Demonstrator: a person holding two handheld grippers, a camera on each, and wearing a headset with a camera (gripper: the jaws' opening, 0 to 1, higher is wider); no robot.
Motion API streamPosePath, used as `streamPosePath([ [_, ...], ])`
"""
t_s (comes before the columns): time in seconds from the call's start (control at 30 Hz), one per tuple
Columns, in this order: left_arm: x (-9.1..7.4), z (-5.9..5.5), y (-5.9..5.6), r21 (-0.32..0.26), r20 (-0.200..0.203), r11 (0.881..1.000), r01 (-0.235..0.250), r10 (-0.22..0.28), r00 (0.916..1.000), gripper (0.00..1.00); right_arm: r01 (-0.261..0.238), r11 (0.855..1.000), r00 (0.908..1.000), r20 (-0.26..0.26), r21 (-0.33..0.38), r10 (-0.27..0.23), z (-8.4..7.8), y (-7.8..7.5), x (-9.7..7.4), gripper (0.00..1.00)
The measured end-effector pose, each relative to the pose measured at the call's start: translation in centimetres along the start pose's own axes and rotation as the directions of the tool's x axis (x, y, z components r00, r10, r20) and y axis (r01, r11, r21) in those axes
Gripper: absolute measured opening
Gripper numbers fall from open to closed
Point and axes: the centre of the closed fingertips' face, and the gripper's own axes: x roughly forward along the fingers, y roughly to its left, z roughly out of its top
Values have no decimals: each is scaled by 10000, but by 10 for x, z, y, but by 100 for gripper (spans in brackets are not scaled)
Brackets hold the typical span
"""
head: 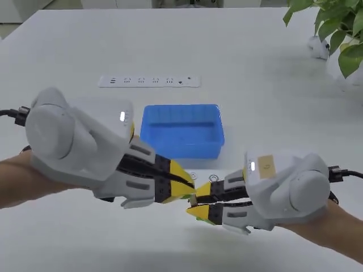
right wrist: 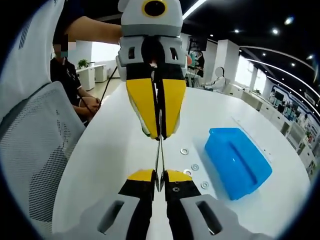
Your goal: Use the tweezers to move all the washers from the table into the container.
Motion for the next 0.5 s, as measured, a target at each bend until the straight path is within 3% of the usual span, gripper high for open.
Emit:
streamPosePath([
  [0.17,5,0,1,404,-159,9992,79,-73,9998,5,201,9984,9992,-332,-524,-219,-3,-4,2,9],
  [0.33,5,3,1,669,-17,9978,18,-17,10000,5,284,9984,9992,-255,-497,-297,-2,-7,-1,9],
  [0.5,6,2,8,458,147,9989,-59,53,9999,5,382,9980,9987,-325,-514,-399,-5,-11,-2,9],
])
